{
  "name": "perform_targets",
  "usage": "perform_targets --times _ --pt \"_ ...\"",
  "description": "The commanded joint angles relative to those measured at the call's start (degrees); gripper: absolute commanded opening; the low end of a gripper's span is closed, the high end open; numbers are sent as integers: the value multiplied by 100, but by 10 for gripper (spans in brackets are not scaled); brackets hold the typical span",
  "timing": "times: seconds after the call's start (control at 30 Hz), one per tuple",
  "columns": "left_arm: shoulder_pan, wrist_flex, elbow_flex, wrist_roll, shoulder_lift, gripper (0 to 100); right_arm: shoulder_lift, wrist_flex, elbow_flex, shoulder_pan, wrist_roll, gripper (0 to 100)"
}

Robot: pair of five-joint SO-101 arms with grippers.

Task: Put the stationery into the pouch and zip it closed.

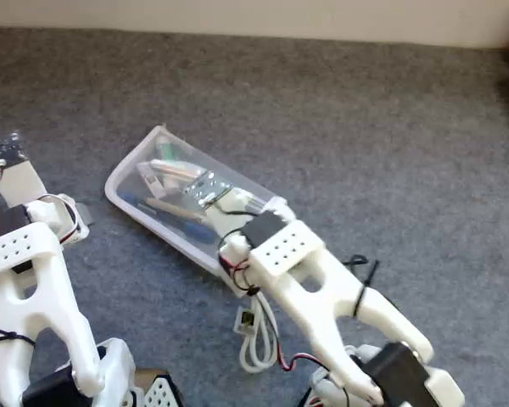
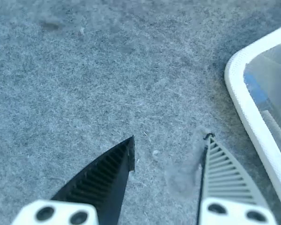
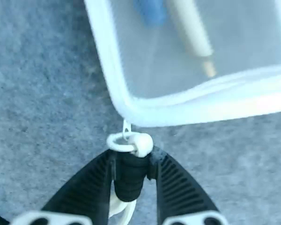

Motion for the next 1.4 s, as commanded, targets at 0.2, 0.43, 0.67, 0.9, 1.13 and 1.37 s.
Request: perform_targets --times 0.2,0.43,0.67,0.9,1.13,1.37 --pt "690 659 -136 -501 -1596 231 -1534 -681 -321 514 211 5" --pt "1543 1240 -136 -1319 -2756 232 -2721 -1059 -321 514 765 5" --pt "2132 1415 -145 -1600 -3609 236 -3547 -1552 -356 505 1002 5" --pt "2818 1776 -154 -1609 -4426 316 -3714 -1648 -374 488 976 4" --pt "3538 1767 -136 -1644 -4857 319 -3723 -1622 -382 470 1020 4" --pt "4171 1354 505 -2101 -4857 316 -3723 -778 -1086 -22 985 4"
